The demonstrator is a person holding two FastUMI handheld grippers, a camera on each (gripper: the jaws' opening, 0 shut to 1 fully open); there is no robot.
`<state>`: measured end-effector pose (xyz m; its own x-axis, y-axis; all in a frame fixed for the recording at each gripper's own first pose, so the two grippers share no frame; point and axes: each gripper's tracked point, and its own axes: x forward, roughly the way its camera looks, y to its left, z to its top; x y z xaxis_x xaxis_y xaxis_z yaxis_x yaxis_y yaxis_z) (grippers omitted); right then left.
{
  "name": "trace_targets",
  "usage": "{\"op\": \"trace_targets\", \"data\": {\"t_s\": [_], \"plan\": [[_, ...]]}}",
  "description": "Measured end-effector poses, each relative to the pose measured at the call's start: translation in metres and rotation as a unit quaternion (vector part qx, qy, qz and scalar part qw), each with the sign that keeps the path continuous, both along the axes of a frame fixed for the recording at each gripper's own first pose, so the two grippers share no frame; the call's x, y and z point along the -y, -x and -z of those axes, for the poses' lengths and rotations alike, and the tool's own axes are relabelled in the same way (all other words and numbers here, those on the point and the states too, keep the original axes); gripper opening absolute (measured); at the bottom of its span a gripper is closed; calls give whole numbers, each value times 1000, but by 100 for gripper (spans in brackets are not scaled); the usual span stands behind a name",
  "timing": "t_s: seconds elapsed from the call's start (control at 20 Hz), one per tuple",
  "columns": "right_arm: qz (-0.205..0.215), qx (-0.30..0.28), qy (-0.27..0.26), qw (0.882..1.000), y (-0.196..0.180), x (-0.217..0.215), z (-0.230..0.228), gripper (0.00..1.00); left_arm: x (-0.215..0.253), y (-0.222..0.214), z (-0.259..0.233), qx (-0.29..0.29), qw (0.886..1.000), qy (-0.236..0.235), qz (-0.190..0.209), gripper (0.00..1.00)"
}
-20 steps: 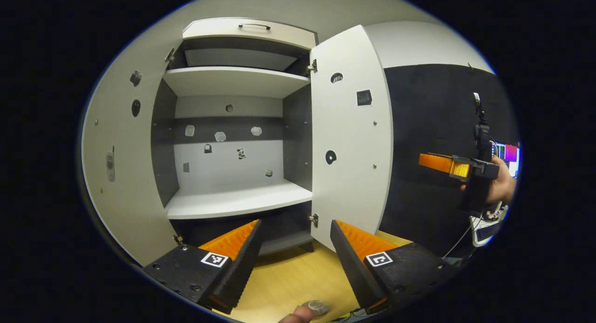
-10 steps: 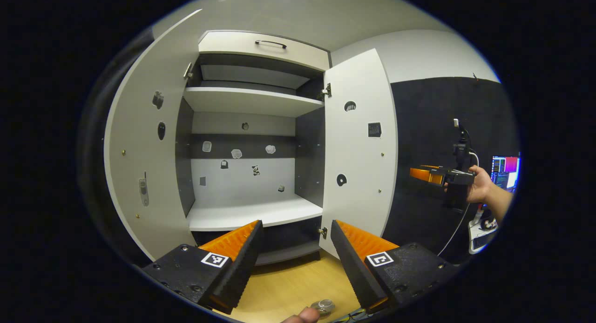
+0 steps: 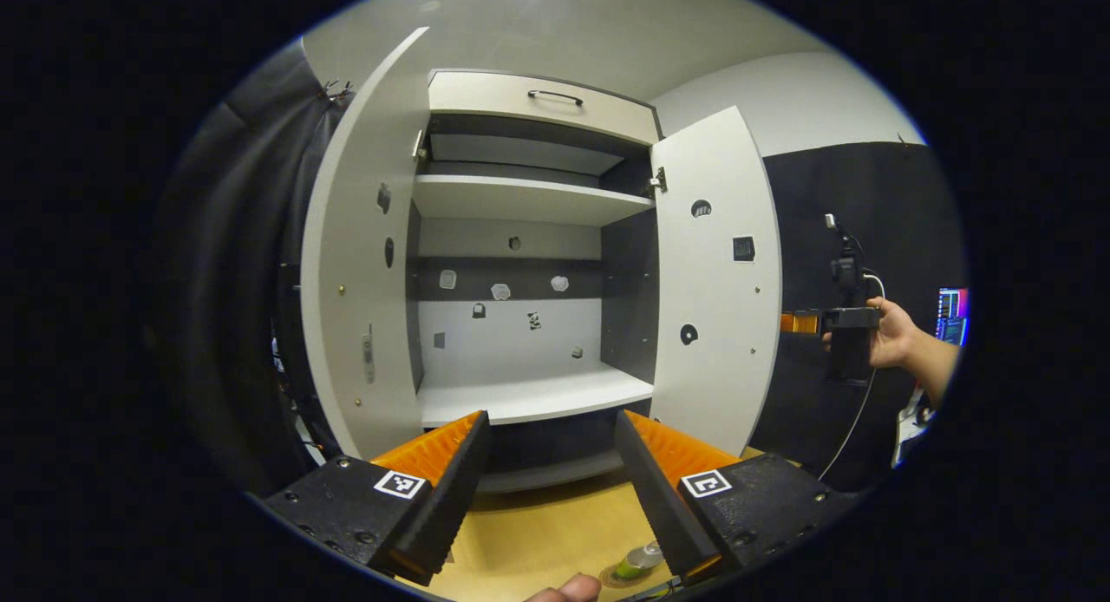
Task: Grasp the bottle in the cabinet with the left hand and place it on the coaster, then close the right door with the right hand and the left door with the left hand.
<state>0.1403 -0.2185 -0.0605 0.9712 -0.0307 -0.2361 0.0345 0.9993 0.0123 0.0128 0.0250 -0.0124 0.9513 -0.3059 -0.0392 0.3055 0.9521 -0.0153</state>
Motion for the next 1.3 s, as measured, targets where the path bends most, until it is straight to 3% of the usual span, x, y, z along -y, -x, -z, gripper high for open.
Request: {"op": "trace_targets", "data": {"t_s": [0.15, 0.3, 0.65, 0.7, 0.95, 1.1, 1.15, 1.3], "plan": [[-12, 18, 31, 999, -3, -21, -14, 84, -16, 5, 4, -8, 1000, 4, -21, 92], [-30, 23, 24, 999, -5, -47, -9, 88, -23, 3, 8, -15, 999, 10, -30, 92], [-18, 25, 9, 999, -14, -54, -7, 87, -44, 16, 9, -9, 998, -2, -55, 92], [-20, 26, 9, 999, -13, -55, -7, 84, -48, 18, 11, -12, 998, 0, -57, 92], [-15, 32, 14, 999, -21, -59, -7, 87, -64, 23, 12, -16, 998, 20, -63, 92], [-23, 44, 5, 999, -22, -64, -6, 88, -86, 26, 2, 0, 996, 22, -88, 92], [-23, 49, 3, 999, -22, -65, -7, 84, -88, 27, -1, 6, 996, 21, -91, 92], [-20, 52, -2, 998, -26, -77, -7, 88, -113, 27, -7, 19, 993, 13, -120, 92]]}}
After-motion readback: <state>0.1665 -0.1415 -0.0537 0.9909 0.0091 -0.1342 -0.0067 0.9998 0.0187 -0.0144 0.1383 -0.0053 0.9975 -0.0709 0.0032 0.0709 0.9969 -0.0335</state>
